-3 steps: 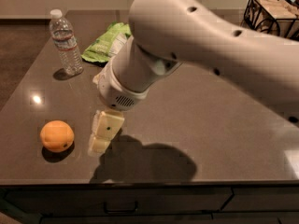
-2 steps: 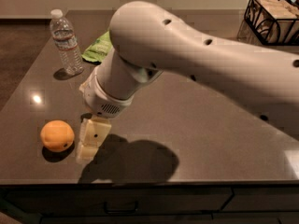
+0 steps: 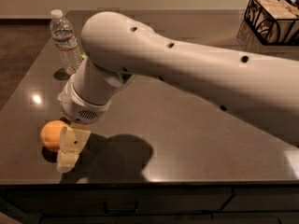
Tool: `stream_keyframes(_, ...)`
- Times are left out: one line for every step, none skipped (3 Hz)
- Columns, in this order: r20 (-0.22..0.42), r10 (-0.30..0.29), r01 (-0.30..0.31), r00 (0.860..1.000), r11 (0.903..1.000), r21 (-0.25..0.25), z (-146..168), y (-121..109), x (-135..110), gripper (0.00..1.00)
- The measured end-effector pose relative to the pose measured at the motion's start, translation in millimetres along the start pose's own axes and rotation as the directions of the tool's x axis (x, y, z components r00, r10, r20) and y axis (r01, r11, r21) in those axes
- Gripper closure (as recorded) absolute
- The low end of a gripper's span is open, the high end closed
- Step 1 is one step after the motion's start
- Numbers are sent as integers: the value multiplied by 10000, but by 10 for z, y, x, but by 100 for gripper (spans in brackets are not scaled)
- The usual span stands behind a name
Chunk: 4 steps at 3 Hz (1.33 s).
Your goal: Pick orange
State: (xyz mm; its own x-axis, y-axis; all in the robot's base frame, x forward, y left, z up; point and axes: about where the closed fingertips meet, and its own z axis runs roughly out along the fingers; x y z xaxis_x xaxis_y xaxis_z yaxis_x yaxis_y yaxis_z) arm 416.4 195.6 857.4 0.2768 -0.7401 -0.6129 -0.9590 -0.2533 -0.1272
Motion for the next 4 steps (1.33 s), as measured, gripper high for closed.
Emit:
stream_keyframes(-62,-87,85,9999,9991,-414,120,-28,-28,17)
stream_keyframes(-87,-79,72,9999,9966,-816,171,-52,-36,38)
stream_keyframes(93,96,-86,9999,9942,-1068,100,-115,-60,63)
stream_keyframes(454,560,-507,9974,9925,-1108,-180,-286,-16,85)
